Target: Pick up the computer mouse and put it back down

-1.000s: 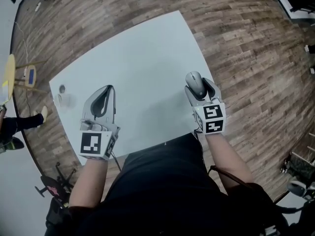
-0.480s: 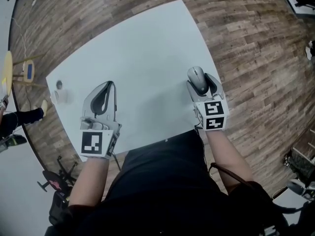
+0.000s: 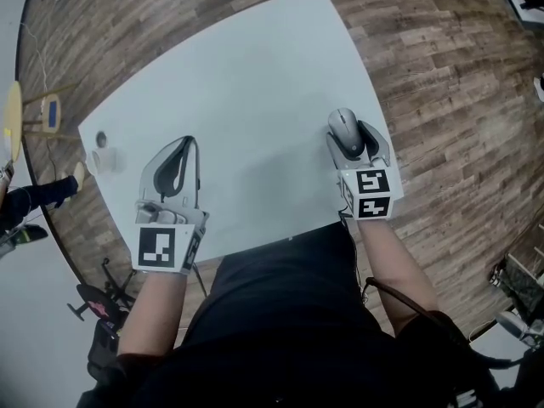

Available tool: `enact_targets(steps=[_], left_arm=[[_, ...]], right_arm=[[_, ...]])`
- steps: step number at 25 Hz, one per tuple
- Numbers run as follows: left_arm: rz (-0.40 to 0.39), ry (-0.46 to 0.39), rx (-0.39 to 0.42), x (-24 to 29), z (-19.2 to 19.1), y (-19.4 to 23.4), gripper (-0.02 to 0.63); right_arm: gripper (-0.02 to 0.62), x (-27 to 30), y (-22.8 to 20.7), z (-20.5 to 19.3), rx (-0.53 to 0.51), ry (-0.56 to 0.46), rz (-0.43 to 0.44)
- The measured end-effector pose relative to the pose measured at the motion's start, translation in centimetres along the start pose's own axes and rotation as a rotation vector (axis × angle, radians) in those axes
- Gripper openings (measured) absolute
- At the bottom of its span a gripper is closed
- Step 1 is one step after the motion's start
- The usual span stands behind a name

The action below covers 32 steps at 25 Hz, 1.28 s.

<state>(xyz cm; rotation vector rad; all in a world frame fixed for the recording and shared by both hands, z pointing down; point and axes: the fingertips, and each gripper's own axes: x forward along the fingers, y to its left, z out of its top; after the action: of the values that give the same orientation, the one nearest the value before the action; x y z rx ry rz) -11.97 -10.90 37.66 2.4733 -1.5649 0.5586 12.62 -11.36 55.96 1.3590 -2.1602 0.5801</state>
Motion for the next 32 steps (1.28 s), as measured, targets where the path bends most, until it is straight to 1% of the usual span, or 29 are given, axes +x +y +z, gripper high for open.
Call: enact_targets(steps=[4,7,11,14,17,20,25,29,32], left_arm=[[0.008,0.017,-0.003,0.1,-0.4,0.2,0.002],[0.016,0.046,0.027,-0.1,-1.2,0.5,0.002],[0.005,0.04,-0.006,0.1,-1.0,0.2,0.002],[0.012,0.064,0.003,-0.1,-1.6,0.6,0.002],[0.005,0.061,-0.011,0.1,-1.6,0.5,0.002],[0.01,0.088,0.012,0.0,-2.4,1.0,0.002],[0.006,0.065,-0.036,0.6,-2.0,0.6,0.002],[0.007,0.069,-0.03,0.7,-2.4,0.7,0.002],[0.02,0.069,-0.048,0.8,-2.4,0.7,0.002]], right_arm=[[0.296,0.6,0.0,-0.5,0.005,0.009,0.003],[0.296,0.9,-0.1,-0.6,0.007,0.012,0.003],[0.296,1.2,0.0,-0.8,0.008,0.012,0.004],[0.296,1.6,0.1,-0.8,0.009,0.014,0.004],[0.296,2.0,0.1,-0.9,0.017,0.019,0.0],[0.296,2.3,0.1,-1.0,0.008,0.027,-0.003],[0.296,2.4,0.1,-1.1,-0.011,0.036,-0.001],[0.296,2.7,-0.1,-1.4,-0.015,0.054,0.004],[0.296,2.9,-0.1,-1.7,-0.018,0.064,0.009]])
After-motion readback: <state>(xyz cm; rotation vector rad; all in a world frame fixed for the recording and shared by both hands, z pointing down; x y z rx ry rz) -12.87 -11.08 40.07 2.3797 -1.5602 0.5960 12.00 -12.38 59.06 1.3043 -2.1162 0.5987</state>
